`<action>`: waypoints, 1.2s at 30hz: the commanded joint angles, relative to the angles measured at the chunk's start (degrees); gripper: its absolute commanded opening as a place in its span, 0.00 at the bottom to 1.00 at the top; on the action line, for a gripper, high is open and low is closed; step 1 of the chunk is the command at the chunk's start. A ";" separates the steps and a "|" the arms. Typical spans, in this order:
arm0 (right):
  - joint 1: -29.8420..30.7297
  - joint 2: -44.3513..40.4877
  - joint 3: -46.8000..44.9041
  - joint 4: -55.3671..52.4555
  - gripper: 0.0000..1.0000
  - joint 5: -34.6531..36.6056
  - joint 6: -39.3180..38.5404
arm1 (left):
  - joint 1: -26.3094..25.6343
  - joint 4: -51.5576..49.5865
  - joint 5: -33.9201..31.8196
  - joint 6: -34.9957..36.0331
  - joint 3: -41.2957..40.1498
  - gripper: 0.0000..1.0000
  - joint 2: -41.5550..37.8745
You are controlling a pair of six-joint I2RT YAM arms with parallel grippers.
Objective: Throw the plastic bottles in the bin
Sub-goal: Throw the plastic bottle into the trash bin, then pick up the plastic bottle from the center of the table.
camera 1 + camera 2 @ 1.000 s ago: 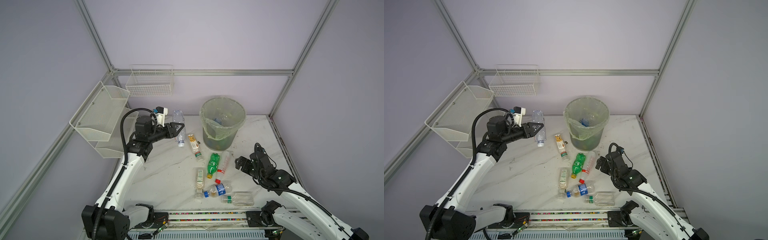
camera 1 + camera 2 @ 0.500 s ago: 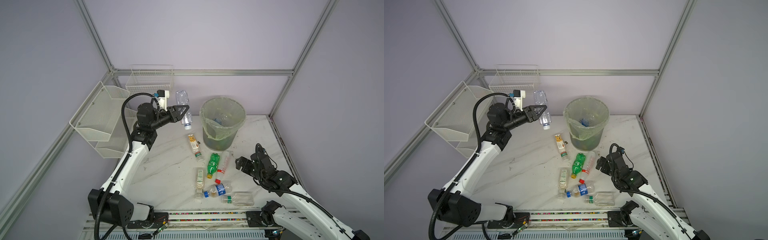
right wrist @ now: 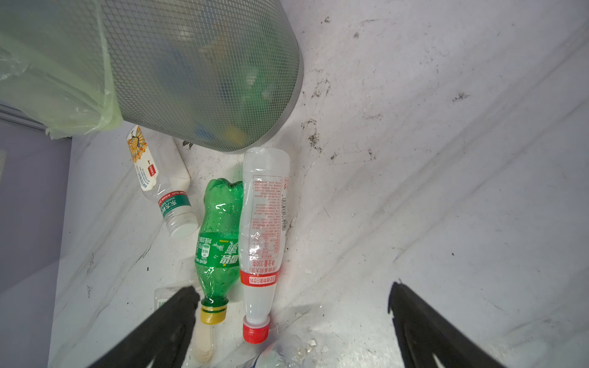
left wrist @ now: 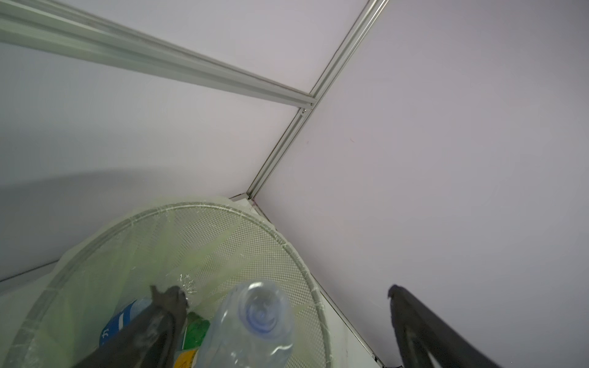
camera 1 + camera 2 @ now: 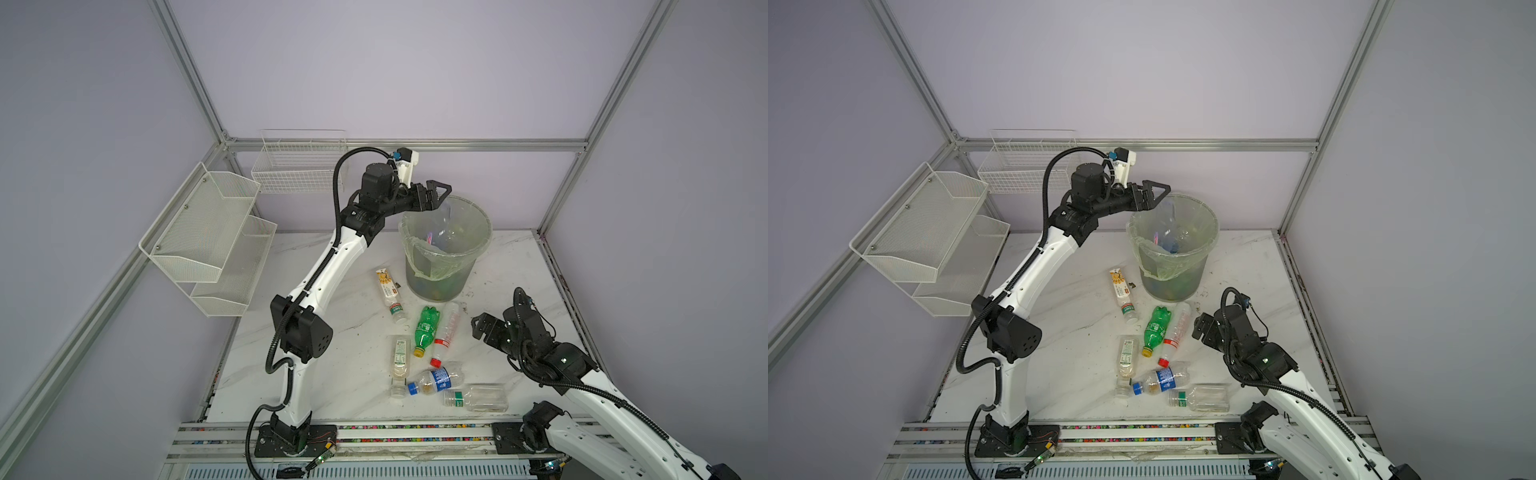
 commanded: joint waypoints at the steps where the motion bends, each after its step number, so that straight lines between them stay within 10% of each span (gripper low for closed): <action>1: -0.11 -1.31 0.41 -0.92 0.97 0.90 0.51 | 0.74 -4.63 -3.96 1.41 4.73 1.00 -4.08; 26: -0.05 2.00 -1.09 3.28 0.97 -0.56 1.31 | 20.87 3.84 -6.15 6.17 -61.33 1.00 -47.65; 36: -0.04 6.42 -3.90 8.37 0.97 -1.86 2.86 | 23.22 -1.30 -7.42 6.72 -67.94 1.00 -49.62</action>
